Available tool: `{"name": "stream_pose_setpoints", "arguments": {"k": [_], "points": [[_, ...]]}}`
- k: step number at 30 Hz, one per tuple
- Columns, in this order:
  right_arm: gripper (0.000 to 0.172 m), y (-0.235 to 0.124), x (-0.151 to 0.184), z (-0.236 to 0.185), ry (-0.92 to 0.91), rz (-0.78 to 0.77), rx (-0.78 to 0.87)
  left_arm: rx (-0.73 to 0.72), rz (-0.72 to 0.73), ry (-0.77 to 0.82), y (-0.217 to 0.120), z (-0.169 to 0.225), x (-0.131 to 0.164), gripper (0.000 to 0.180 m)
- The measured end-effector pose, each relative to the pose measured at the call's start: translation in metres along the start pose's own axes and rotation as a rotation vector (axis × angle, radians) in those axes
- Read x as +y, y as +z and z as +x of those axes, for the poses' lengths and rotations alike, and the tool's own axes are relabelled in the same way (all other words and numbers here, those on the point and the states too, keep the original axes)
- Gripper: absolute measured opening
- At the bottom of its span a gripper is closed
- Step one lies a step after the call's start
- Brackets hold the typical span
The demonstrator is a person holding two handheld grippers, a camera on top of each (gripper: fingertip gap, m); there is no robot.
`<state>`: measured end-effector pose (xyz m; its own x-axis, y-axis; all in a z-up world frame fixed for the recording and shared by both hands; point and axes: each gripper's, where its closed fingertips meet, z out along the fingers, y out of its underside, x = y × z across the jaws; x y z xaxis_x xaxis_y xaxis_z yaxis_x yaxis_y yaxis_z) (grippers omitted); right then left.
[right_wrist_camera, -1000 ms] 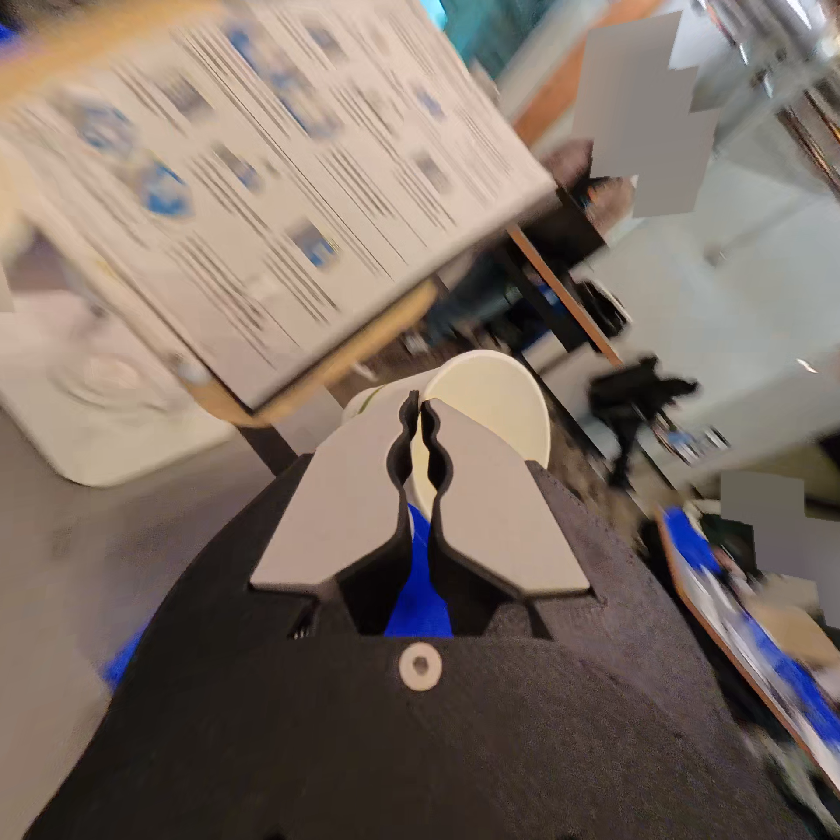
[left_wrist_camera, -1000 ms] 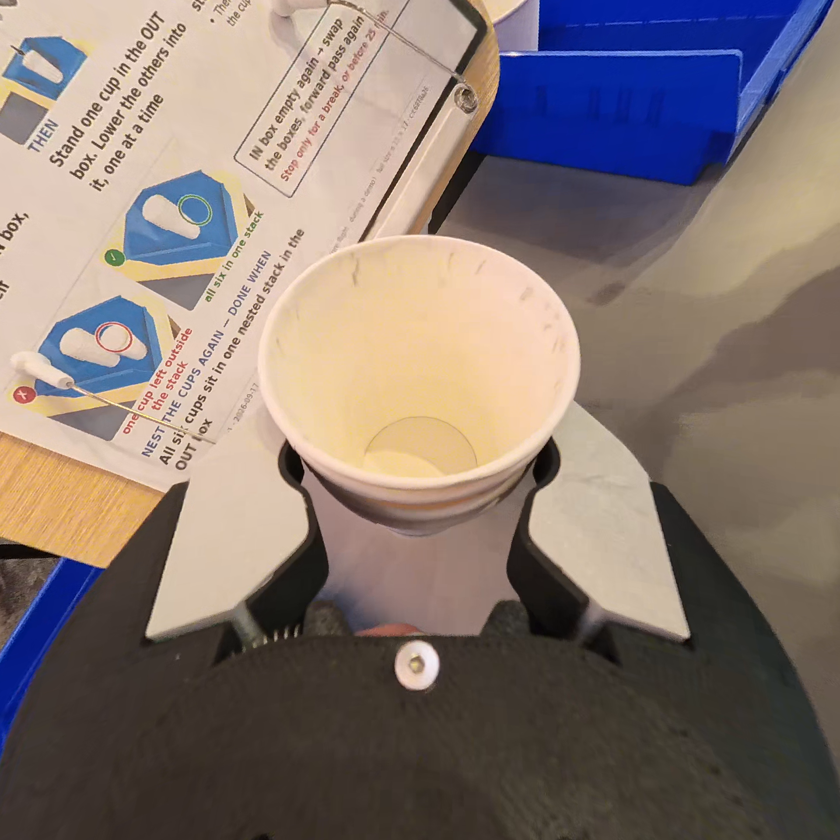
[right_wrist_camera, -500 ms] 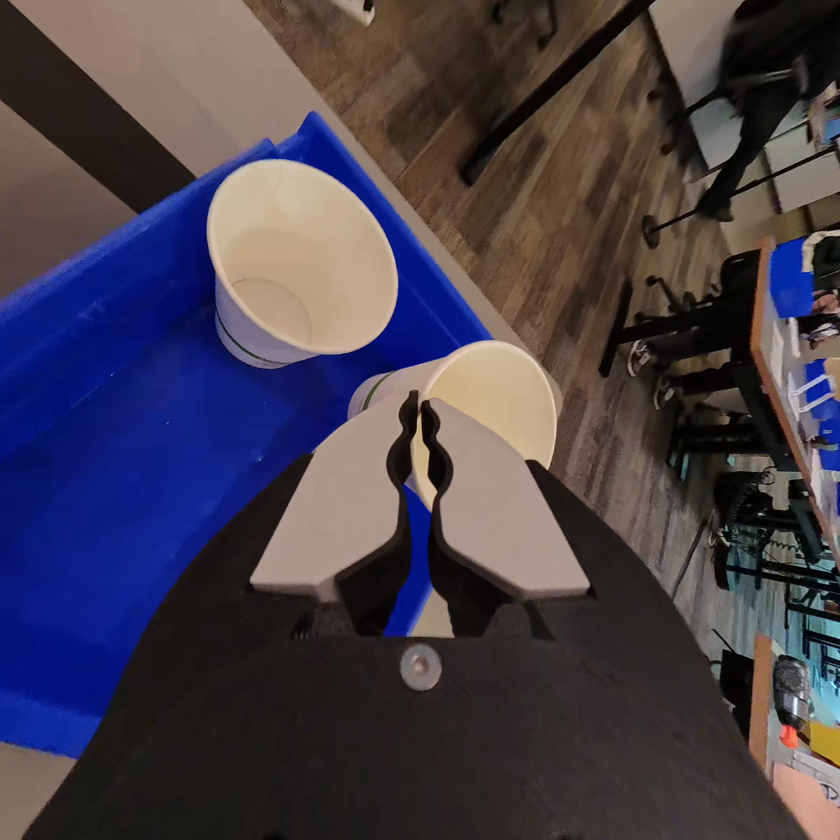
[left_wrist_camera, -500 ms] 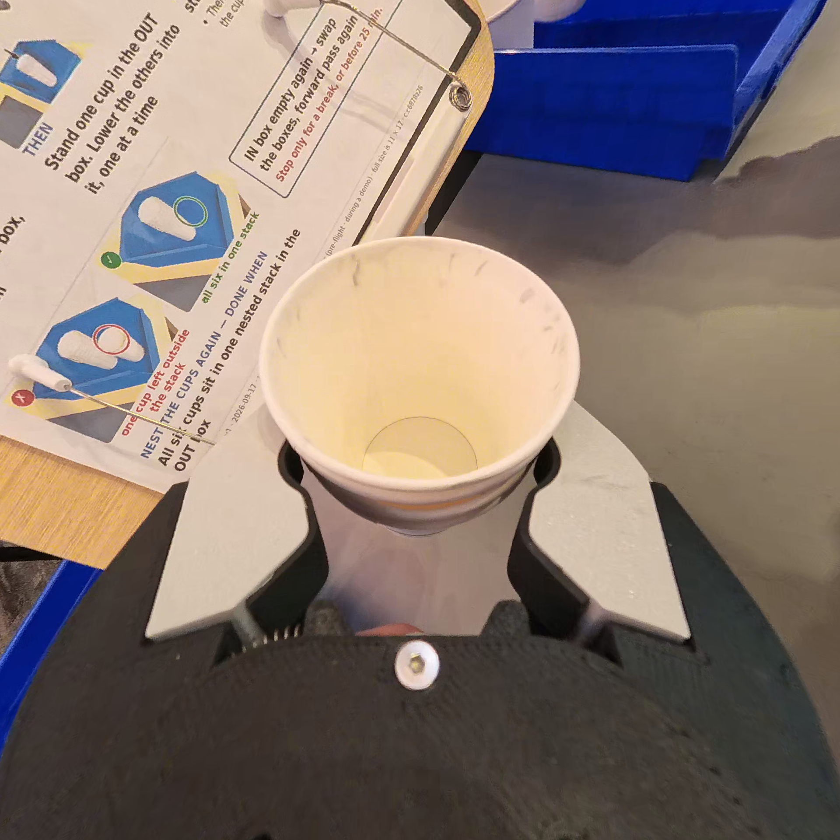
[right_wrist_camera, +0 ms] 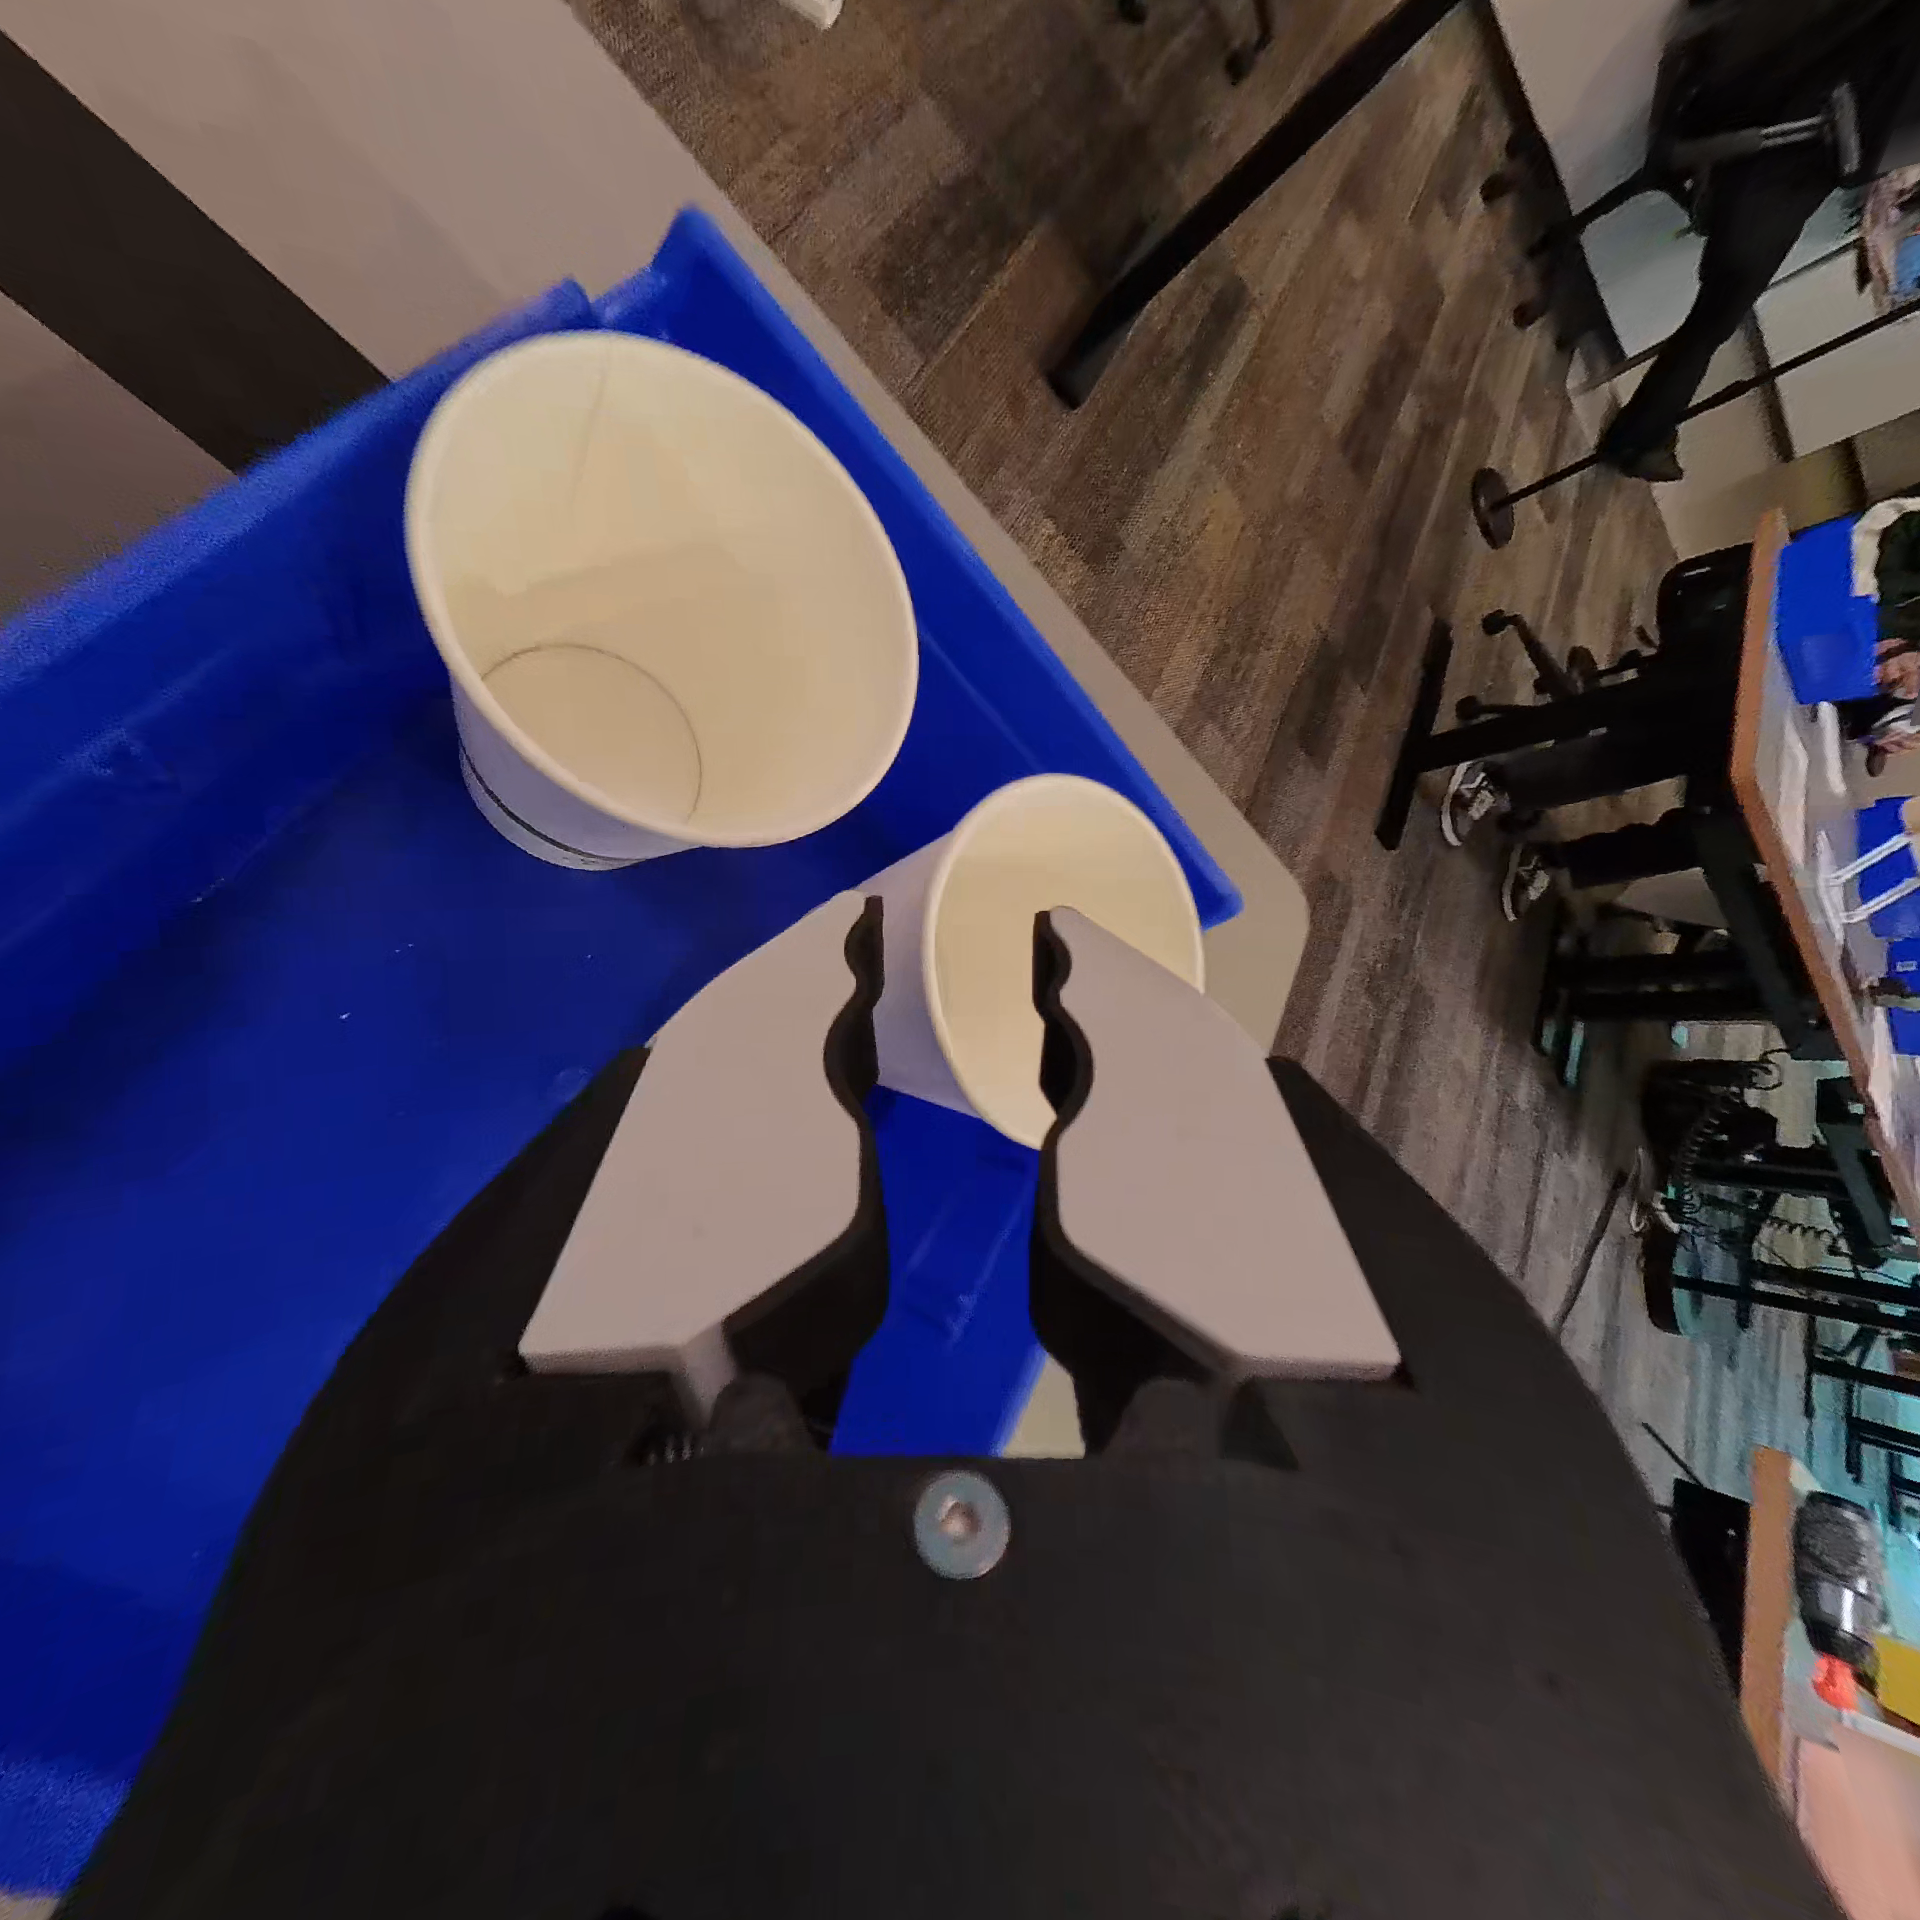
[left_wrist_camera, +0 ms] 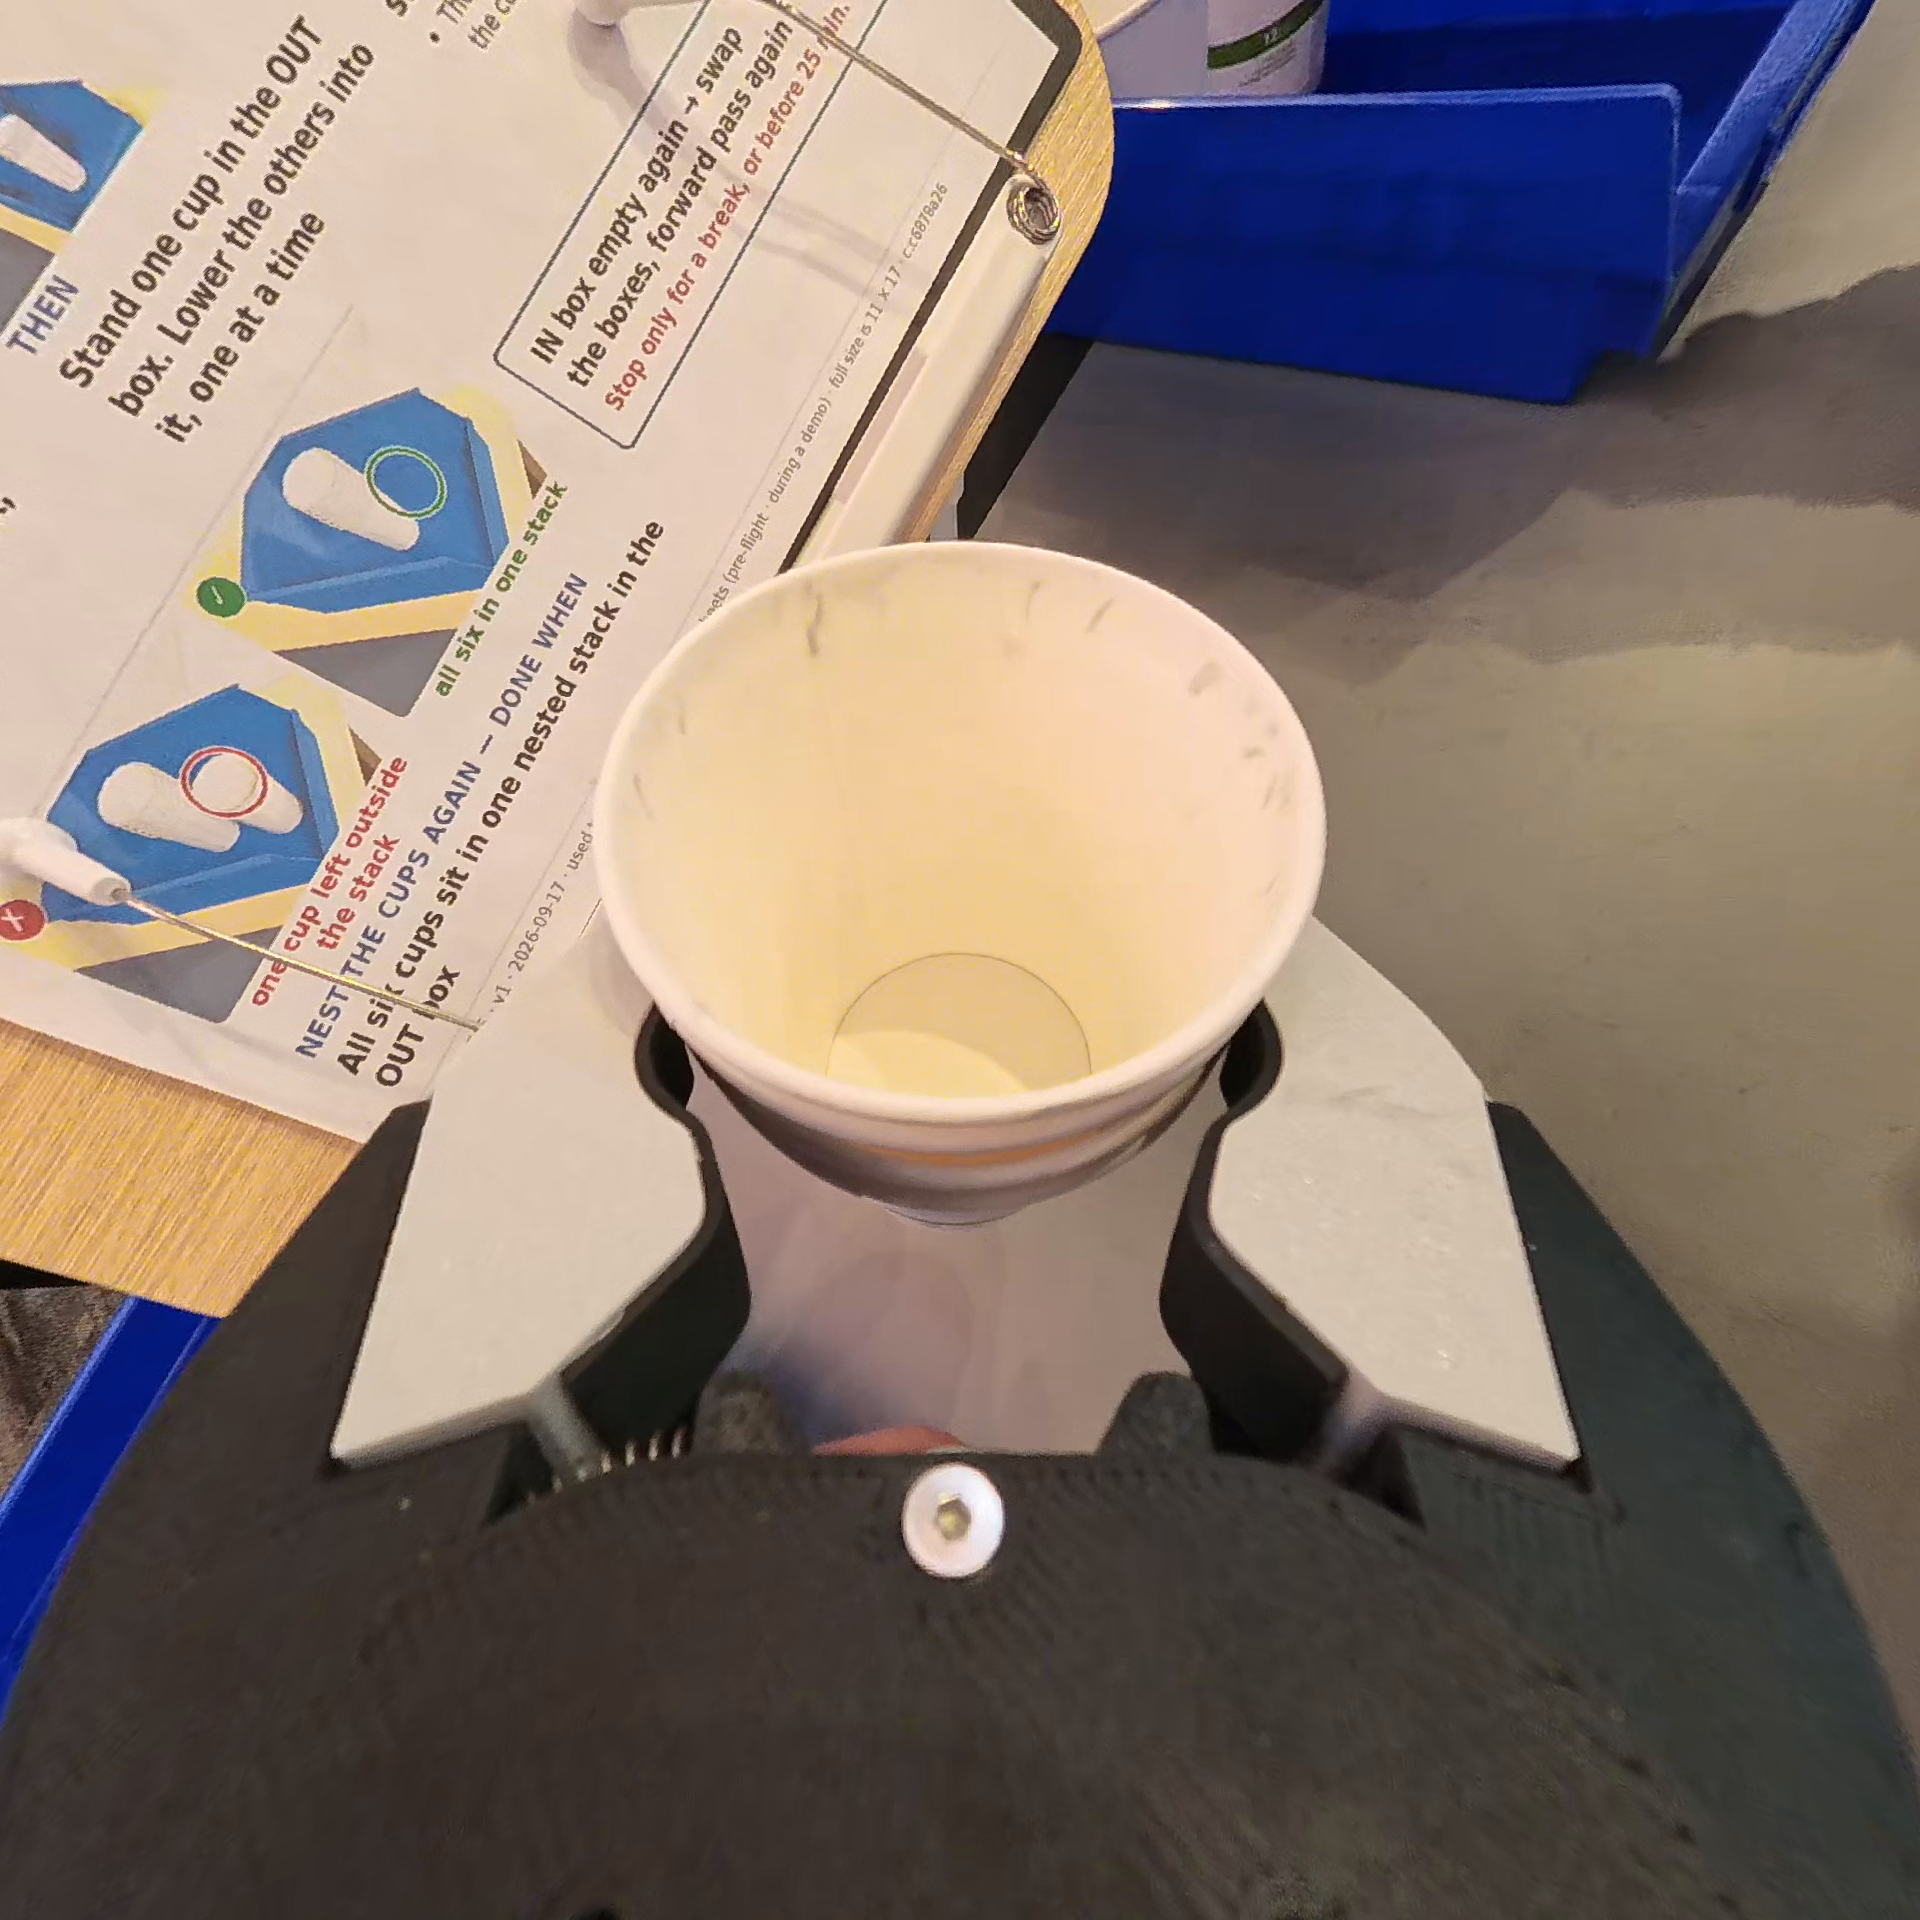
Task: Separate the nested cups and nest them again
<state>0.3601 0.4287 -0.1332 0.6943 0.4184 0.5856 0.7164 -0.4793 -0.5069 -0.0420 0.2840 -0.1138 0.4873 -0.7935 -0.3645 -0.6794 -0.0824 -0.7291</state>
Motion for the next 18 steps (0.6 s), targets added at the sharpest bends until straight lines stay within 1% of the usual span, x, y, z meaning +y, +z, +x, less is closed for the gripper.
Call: {"name": "stream_pose_setpoints", "arguments": {"k": [2,3,4,5,7,9,11,13,16,18], "points": [[0.030,-0.029,-0.022,0.006,-0.016,0.064,0.043,-0.002,0.000,-0.003,0.000,-0.001,0.000,0.101],[0.030,-0.049,-0.042,0.002,-0.029,0.140,0.037,0.000,0.004,-0.006,-0.001,-0.001,0.000,0.101],[0.029,-0.073,-0.067,-0.010,-0.037,0.239,-0.005,0.004,0.007,-0.008,-0.001,0.000,-0.001,0.101],[0.029,-0.099,-0.094,-0.029,-0.046,0.350,-0.077,0.005,0.006,-0.009,-0.001,0.000,-0.001,0.101],[0.026,-0.151,-0.141,-0.081,-0.114,0.564,-0.254,0.006,0.010,-0.012,-0.001,0.000,-0.001,0.101],[0.025,-0.191,-0.172,-0.141,-0.223,0.702,-0.431,0.013,0.010,-0.013,0.000,0.002,-0.002,0.101],[0.022,-0.215,-0.190,-0.194,-0.319,0.783,-0.557,0.011,0.003,-0.004,0.001,0.004,-0.001,0.101],[0.022,-0.228,-0.197,-0.238,-0.380,0.814,-0.677,0.014,0.002,-0.002,0.000,0.005,-0.002,0.101],[0.019,-0.238,-0.201,-0.280,-0.418,0.849,-0.819,0.016,-0.002,-0.003,0.000,0.006,-0.002,0.101],[0.017,-0.236,-0.201,-0.297,-0.455,0.841,-0.837,0.024,-0.011,-0.007,0.001,0.007,0.000,0.101]]}}
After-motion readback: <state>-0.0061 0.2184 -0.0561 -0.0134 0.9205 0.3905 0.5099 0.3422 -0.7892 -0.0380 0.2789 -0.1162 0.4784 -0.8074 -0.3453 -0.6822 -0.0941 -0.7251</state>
